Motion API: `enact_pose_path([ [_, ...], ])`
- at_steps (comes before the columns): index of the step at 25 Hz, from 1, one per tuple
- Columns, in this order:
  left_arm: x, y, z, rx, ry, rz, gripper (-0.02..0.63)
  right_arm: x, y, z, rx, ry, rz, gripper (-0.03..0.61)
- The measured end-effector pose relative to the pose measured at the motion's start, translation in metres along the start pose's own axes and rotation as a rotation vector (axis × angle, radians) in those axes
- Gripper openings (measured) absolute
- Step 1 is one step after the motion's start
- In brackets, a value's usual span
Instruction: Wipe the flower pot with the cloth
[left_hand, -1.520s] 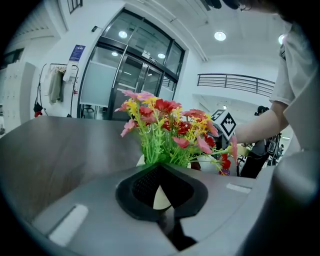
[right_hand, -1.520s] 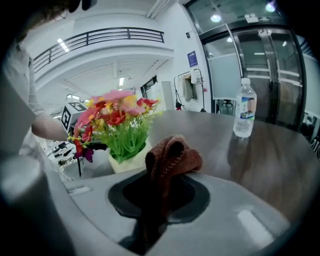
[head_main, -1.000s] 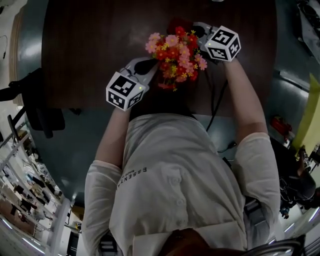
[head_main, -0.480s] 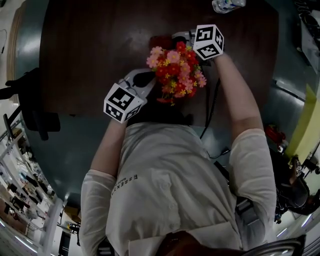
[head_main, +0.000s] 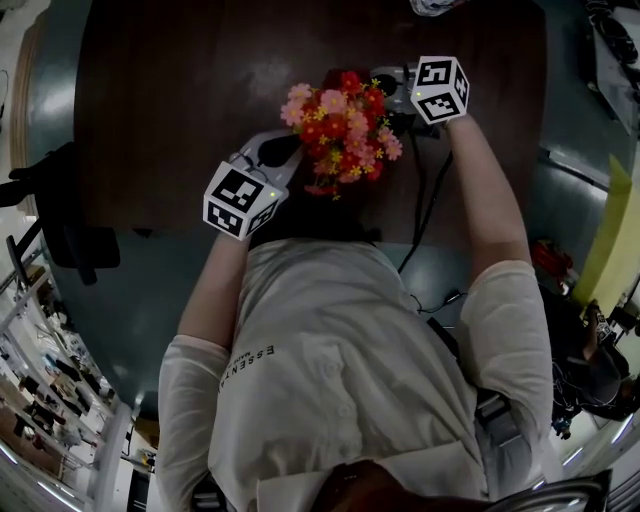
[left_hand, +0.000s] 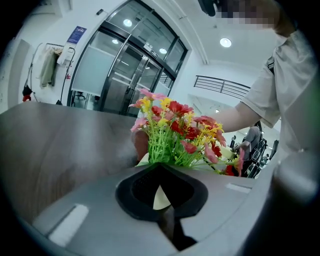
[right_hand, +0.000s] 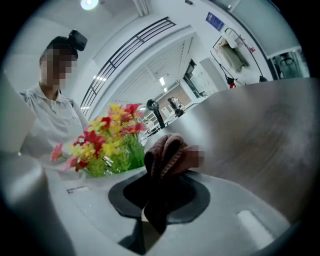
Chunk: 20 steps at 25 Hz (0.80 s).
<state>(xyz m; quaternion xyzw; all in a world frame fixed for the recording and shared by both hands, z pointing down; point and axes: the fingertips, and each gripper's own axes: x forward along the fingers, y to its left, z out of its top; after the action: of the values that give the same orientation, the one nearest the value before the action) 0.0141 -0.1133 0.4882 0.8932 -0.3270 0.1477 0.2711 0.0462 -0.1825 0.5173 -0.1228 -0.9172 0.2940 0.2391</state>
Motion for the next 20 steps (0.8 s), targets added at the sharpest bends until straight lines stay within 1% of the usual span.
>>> enact_pose_path([
  [7, 0.001, 0.0, 0.0, 0.013, 0.001, 0.013, 0.011, -0.034, 0.017, -0.029, 0.026, -0.071, -0.135, 0.052],
  [9, 0.0, 0.001, 0.0, 0.015, 0.003, 0.016, 0.011, -0.04, 0.02, -0.035, 0.026, -0.09, -0.203, 0.052],
  [11, -0.001, 0.001, 0.001, 0.01, 0.001, 0.023, 0.011, -0.049, 0.022, -0.04, 0.018, -0.114, -0.32, 0.052],
  [14, -0.003, -0.001, 0.0, 0.002, -0.01, 0.041, 0.011, -0.075, 0.029, -0.049, 0.013, -0.173, -0.57, 0.052],
  [16, -0.005, -0.001, 0.001, 0.006, -0.029, 0.073, 0.012, -0.09, 0.045, -0.06, 0.028, -0.214, -0.704, 0.052],
  [18, -0.008, 0.002, 0.004, 0.032, -0.065, 0.14, 0.015, -0.092, 0.068, -0.077, 0.057, -0.22, -0.783, 0.052],
  [20, -0.014, 0.001, 0.008, 0.055, -0.112, 0.193, 0.015, -0.084, 0.091, -0.096, 0.085, -0.196, -0.833, 0.052],
])
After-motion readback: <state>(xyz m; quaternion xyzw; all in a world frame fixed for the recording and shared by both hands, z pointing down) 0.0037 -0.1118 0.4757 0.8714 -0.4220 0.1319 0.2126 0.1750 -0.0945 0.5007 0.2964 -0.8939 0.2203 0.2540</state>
